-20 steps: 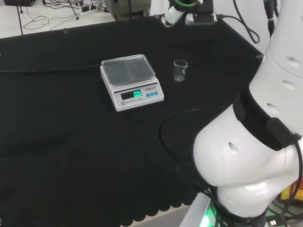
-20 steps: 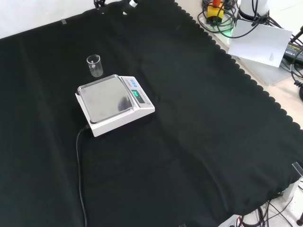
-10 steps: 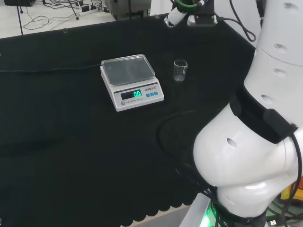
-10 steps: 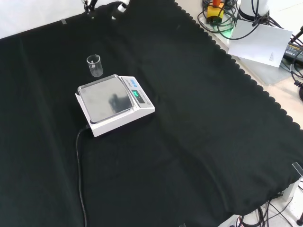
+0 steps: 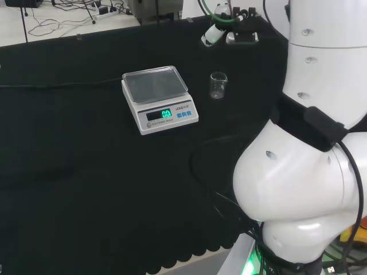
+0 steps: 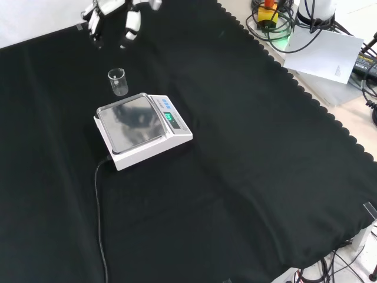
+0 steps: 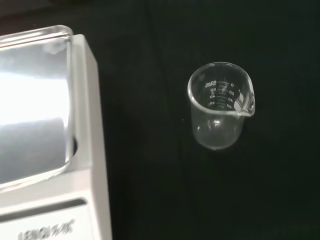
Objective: Pick up the beaker.
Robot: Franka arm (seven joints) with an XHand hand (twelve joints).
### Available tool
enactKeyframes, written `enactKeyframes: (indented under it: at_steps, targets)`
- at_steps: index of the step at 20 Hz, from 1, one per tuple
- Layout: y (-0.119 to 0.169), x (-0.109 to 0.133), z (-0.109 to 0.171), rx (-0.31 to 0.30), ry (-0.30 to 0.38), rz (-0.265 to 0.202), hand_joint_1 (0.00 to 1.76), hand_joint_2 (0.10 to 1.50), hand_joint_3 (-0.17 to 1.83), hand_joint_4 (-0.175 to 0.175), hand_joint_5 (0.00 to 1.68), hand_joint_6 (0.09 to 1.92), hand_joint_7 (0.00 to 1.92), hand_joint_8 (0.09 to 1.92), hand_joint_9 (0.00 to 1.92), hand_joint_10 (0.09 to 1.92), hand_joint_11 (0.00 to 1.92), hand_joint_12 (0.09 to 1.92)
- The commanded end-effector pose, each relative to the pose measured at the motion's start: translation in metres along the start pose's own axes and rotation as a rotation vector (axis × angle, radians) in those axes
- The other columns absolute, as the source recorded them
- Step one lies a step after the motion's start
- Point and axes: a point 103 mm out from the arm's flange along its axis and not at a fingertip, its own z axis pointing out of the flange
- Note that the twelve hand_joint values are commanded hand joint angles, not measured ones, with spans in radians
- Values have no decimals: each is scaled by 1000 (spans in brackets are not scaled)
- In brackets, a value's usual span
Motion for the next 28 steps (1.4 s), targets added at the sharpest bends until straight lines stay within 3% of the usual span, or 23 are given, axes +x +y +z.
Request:
enactKeyframes:
  at_steps: [1,3,5,8,11,20,28]
  targets:
    - [51,-19,22,52,53,-2,695,767,538,-13,643,620,497,637,576,719,88,1462]
    - [51,-24,22,48,98,-21,696,767,538,-13,643,622,497,638,576,721,88,1461]
    - [52,-24,24,83,94,-18,697,767,538,-14,642,624,496,638,574,722,88,1461]
    - [53,-21,30,147,57,1,637,698,466,-16,430,543,333,653,318,797,24,1486]
    - [52,-24,37,161,46,11,604,660,392,-13,347,467,234,667,170,864,2,1478]
    - [49,-17,56,149,8,11,640,675,357,-15,404,439,250,675,224,863,0,1505]
    - [51,-21,76,167,18,16,669,685,359,-19,447,453,275,676,259,852,0,1518]
